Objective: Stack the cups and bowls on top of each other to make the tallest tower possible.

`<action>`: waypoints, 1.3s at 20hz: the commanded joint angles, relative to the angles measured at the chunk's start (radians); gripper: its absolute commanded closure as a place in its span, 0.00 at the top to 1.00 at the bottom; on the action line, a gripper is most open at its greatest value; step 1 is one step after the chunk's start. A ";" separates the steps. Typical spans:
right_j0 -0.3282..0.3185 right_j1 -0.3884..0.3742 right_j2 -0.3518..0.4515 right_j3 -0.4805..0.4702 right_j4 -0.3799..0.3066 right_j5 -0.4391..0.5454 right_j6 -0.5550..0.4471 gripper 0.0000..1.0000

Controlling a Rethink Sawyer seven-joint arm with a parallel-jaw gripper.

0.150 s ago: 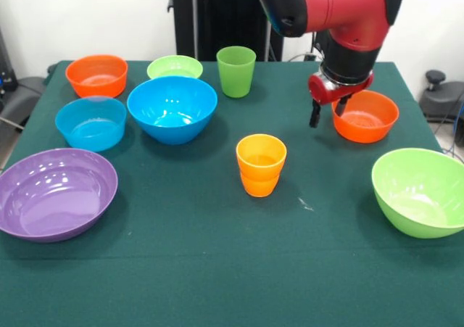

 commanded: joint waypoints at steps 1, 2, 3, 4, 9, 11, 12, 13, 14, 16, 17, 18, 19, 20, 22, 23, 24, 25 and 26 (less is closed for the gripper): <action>0.041 0.064 -0.039 -0.088 -0.010 -0.071 0.168 1.00; 0.054 0.072 -0.049 -0.098 -0.011 -0.063 0.170 1.00; 0.061 0.078 -0.055 -0.103 -0.012 -0.065 0.174 1.00; 0.068 0.082 -0.062 -0.106 -0.012 -0.065 0.175 1.00; 0.103 0.101 -0.087 -0.134 -0.010 -0.026 0.164 1.00; 0.109 0.089 -0.087 -0.126 -0.007 -0.015 0.155 1.00; 0.106 0.079 -0.080 -0.118 0.000 -0.008 0.148 1.00; 0.103 0.070 -0.075 -0.114 0.007 0.006 0.136 1.00; 0.100 0.063 -0.073 -0.113 0.011 0.018 0.127 1.00; 0.109 0.054 -0.075 -0.116 0.017 0.034 0.125 1.00; 0.105 0.048 -0.073 -0.113 0.020 0.041 0.118 1.00; 0.105 0.042 -0.071 -0.114 0.023 0.051 0.114 1.00; 0.103 0.036 -0.069 -0.108 0.025 0.052 0.112 1.00; 0.102 0.029 -0.068 -0.103 0.027 0.053 0.110 1.00; 0.094 0.036 -0.060 -0.111 0.030 0.054 0.100 1.00; 0.089 0.035 -0.055 -0.108 0.031 0.051 0.097 1.00; 0.082 0.032 -0.049 -0.102 0.034 0.045 0.095 1.00; 0.079 0.029 -0.047 -0.101 0.035 0.045 0.092 1.00; 0.076 0.027 -0.044 -0.099 0.037 0.046 0.089 1.00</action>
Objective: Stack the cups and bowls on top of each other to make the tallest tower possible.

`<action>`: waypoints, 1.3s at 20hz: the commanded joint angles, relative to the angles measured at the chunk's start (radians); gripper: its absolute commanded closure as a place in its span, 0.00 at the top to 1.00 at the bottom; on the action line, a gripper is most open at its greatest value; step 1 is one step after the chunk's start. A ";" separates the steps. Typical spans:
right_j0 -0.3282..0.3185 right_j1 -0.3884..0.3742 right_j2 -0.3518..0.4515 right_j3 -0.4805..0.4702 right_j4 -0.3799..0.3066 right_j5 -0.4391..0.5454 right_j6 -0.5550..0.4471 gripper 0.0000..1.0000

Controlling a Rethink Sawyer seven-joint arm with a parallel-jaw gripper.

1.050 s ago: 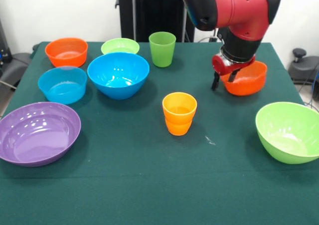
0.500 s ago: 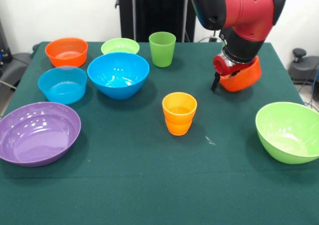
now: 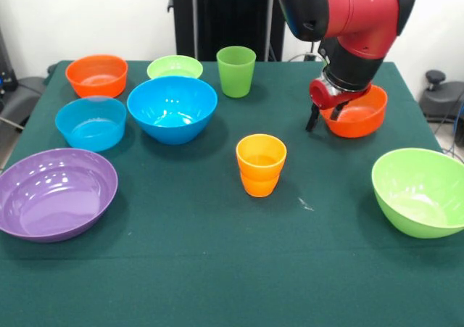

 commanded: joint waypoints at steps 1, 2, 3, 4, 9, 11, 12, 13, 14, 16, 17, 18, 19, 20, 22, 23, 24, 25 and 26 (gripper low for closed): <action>-0.022 -0.002 0.045 -0.056 0.034 0.051 0.074 1.00; -0.024 -0.007 0.046 -0.050 0.034 0.048 0.072 1.00; -0.024 -0.007 0.045 -0.053 0.034 0.052 0.070 1.00; -0.026 -0.010 0.046 -0.045 0.034 0.047 0.070 1.00; -0.031 -0.016 0.050 -0.038 0.035 0.046 0.066 1.00; -0.034 -0.014 0.055 -0.046 0.037 0.050 0.063 1.00; -0.035 -0.018 0.053 -0.023 0.033 0.031 0.069 1.00; -0.037 -0.019 0.054 -0.021 0.031 0.030 0.067 0.00; -0.037 -0.019 0.055 -0.022 0.031 0.032 0.065 0.00; -0.038 -0.019 0.057 -0.023 0.031 0.035 0.061 0.00; -0.039 -0.021 0.059 -0.020 0.029 0.033 0.059 0.00; -0.038 -0.021 0.059 -0.019 0.027 0.034 0.054 0.00; -0.036 -0.022 0.057 -0.020 0.023 0.038 0.046 0.00; -0.034 -0.023 0.056 -0.016 0.018 0.034 0.040 0.00; -0.034 -0.025 0.056 -0.011 0.014 0.042 0.030 0.00; -0.033 -0.025 0.057 -0.008 0.013 0.044 0.029 0.00; -0.032 -0.024 0.059 -0.006 0.014 0.041 0.030 0.00; -0.026 -0.023 0.057 -0.007 0.009 0.044 0.028 0.00; -0.023 -0.023 0.055 -0.010 0.005 0.047 0.025 0.00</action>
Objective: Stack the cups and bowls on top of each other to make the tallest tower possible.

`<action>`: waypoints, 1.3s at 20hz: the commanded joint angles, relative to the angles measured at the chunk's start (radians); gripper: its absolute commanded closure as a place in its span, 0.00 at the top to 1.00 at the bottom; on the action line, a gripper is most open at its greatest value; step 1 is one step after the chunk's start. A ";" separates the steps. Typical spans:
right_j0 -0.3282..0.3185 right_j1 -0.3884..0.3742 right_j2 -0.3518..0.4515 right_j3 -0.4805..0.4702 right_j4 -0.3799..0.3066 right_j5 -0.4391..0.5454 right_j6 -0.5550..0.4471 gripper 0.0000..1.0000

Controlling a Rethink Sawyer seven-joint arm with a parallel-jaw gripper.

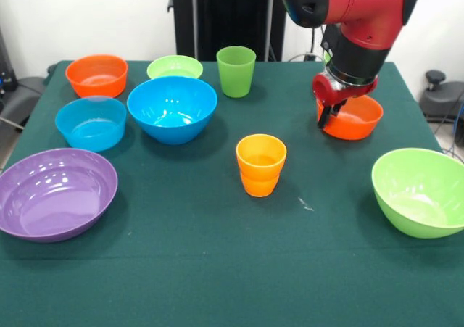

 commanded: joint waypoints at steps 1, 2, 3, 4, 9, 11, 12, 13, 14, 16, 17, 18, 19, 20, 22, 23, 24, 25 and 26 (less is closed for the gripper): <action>-0.010 0.028 0.052 -0.014 -0.018 0.043 0.019 0.00; -0.014 0.029 0.059 -0.017 -0.020 0.041 0.007 0.00; -0.018 0.028 0.063 -0.019 -0.015 0.034 0.011 0.00; -0.024 0.020 0.072 -0.021 -0.006 0.047 0.005 0.00; -0.086 -0.046 0.111 0.017 0.018 0.079 -0.042 0.00; -0.106 -0.058 0.121 0.022 0.019 0.095 -0.051 0.00; -0.111 -0.061 0.127 0.009 0.023 0.119 -0.059 0.00; -0.115 -0.074 0.131 0.010 0.024 0.138 -0.063 0.00; -0.121 -0.085 0.137 0.006 0.026 0.161 -0.067 0.00; -0.135 -0.121 0.150 0.006 0.038 0.215 -0.085 0.00; -0.142 -0.136 0.158 0.003 0.042 0.241 -0.097 0.00; -0.148 -0.149 0.163 -0.002 0.042 0.263 -0.111 0.00; -0.157 -0.156 0.169 -0.012 0.040 0.287 -0.126 0.00; -0.163 -0.165 0.172 -0.020 0.037 0.304 -0.138 0.00; -0.184 -0.183 0.184 -0.025 0.032 0.336 -0.160 0.00; -0.194 -0.192 0.190 -0.025 0.031 0.349 -0.169 0.00; -0.202 -0.202 0.196 -0.030 0.029 0.369 -0.178 0.00; -0.207 -0.210 0.200 -0.036 0.026 0.390 -0.183 0.00; -0.215 -0.218 0.208 -0.040 0.026 0.407 -0.187 0.00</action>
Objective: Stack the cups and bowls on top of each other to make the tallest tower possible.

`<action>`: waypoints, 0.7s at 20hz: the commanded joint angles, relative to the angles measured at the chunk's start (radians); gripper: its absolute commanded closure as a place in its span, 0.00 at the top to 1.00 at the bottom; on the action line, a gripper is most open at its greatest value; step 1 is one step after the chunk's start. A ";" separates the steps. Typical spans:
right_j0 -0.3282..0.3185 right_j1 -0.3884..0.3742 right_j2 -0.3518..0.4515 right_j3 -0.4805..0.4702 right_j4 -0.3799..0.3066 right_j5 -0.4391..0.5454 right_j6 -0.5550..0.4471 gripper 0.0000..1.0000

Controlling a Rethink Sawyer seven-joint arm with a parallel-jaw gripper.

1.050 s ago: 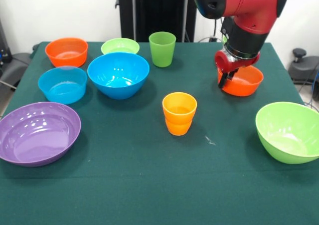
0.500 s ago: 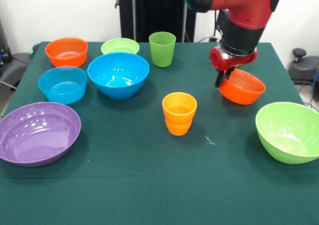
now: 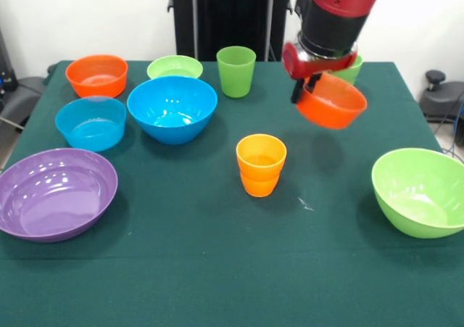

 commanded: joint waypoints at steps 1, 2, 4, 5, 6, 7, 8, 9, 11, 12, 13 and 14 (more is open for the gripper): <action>-0.045 -0.068 0.122 -0.048 0.017 0.189 -0.193 0.00; -0.054 -0.073 0.130 -0.050 0.017 0.198 -0.194 0.00; -0.064 -0.074 0.142 -0.065 0.009 0.225 -0.198 0.00; -0.068 -0.073 0.146 -0.071 0.003 0.235 -0.202 0.00; -0.072 -0.071 0.150 -0.081 0.000 0.250 -0.204 0.00; -0.076 -0.071 0.155 -0.091 -0.004 0.264 -0.209 0.00; -0.082 -0.074 0.163 -0.097 -0.004 0.282 -0.217 0.00; -0.087 -0.081 0.168 -0.101 -0.005 0.297 -0.226 0.00; -0.101 -0.091 0.184 -0.109 -0.009 0.323 -0.244 0.00; -0.108 -0.091 0.192 -0.114 -0.013 0.333 -0.251 0.00; -0.112 -0.087 0.195 -0.120 -0.020 0.340 -0.253 0.00; -0.119 -0.086 0.203 -0.121 -0.030 0.342 -0.272 0.00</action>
